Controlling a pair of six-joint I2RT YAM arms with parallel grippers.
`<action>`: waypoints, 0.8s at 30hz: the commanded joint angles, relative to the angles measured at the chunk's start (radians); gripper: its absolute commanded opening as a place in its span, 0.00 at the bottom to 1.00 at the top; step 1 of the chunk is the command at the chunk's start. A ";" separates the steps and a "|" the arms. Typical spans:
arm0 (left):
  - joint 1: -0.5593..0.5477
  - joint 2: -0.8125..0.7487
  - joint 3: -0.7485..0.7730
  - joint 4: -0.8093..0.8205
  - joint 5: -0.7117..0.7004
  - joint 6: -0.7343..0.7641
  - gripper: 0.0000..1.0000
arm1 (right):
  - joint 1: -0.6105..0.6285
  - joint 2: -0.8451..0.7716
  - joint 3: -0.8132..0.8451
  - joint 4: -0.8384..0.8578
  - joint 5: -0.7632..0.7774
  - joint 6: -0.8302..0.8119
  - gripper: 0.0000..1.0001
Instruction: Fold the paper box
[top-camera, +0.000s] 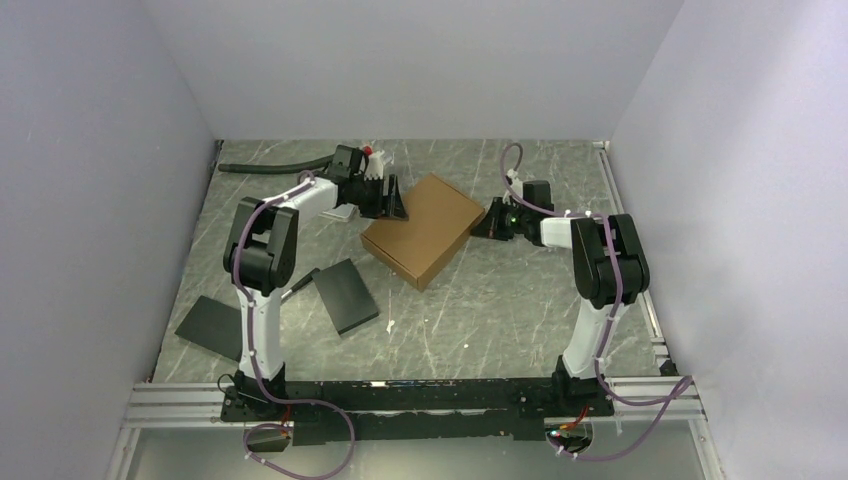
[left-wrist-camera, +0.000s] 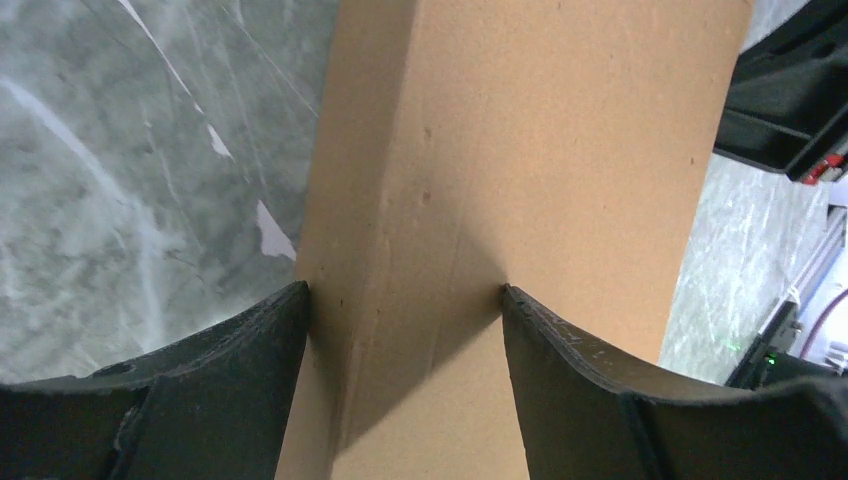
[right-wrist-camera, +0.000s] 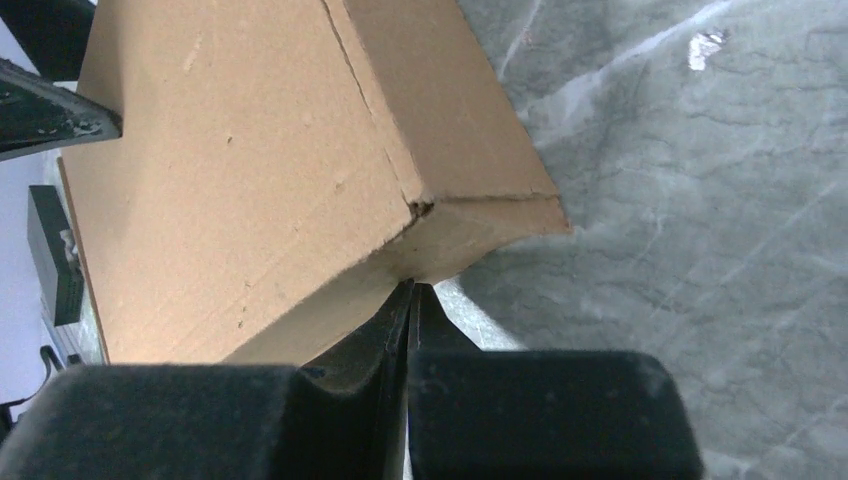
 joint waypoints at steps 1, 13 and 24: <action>-0.044 -0.067 -0.062 0.032 0.102 -0.069 0.74 | -0.026 -0.049 0.042 -0.016 -0.029 -0.059 0.05; 0.000 -0.334 -0.195 0.128 -0.060 -0.172 0.84 | -0.164 -0.321 0.071 -0.518 -0.200 -0.659 0.15; 0.008 -0.443 -0.383 0.180 0.030 -0.193 0.80 | 0.030 -0.441 -0.143 -0.455 -0.212 -0.978 0.12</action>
